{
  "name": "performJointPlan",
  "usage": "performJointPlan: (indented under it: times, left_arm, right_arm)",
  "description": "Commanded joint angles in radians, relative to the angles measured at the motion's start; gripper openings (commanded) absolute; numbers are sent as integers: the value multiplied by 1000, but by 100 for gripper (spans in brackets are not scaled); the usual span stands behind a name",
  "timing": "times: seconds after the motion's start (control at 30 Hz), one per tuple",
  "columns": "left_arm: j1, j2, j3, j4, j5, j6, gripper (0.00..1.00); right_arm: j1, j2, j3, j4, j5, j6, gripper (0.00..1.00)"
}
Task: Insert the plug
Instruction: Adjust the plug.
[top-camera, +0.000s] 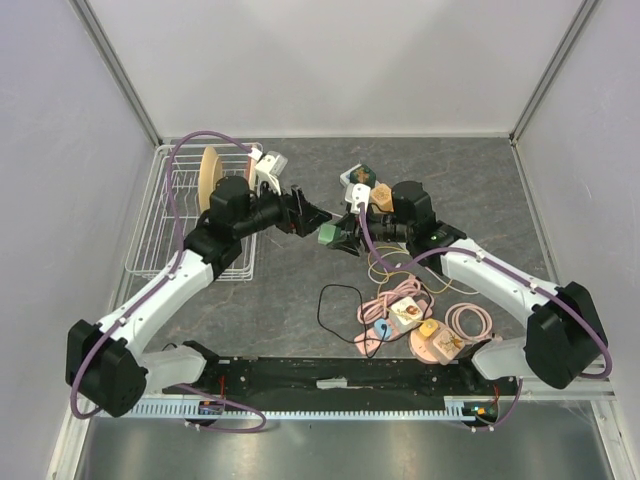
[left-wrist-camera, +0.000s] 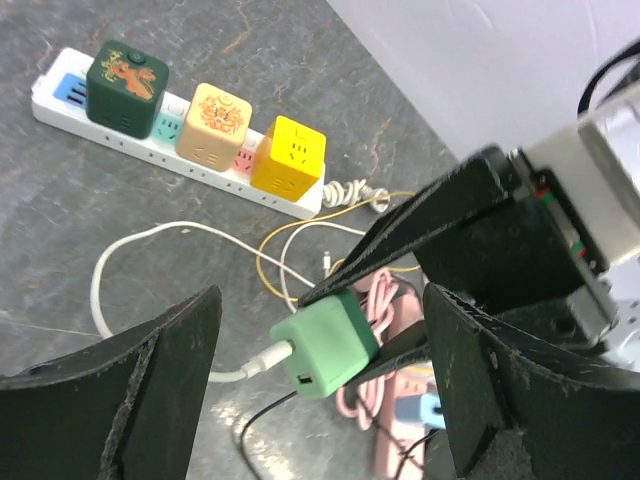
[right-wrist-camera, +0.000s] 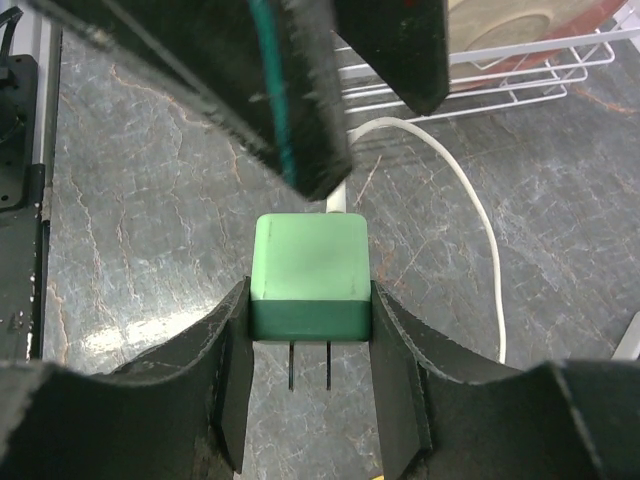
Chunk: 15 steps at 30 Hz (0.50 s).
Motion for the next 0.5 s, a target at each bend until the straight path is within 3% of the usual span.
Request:
performJointPlan:
  times: [0.0,0.23,0.47]
  left_arm:
    - [25,50,42,94,-20,-331,86]
    - [39,130,143,-72,-62,-301,85]
    - [41,34,101,-115,-198,-412,84]
  right_arm:
    - [-1,0,-15,114,2,-3,2]
    - [-1,9,-30,169,34,20,2]
    - [-1,9,-63,256,100,74,1]
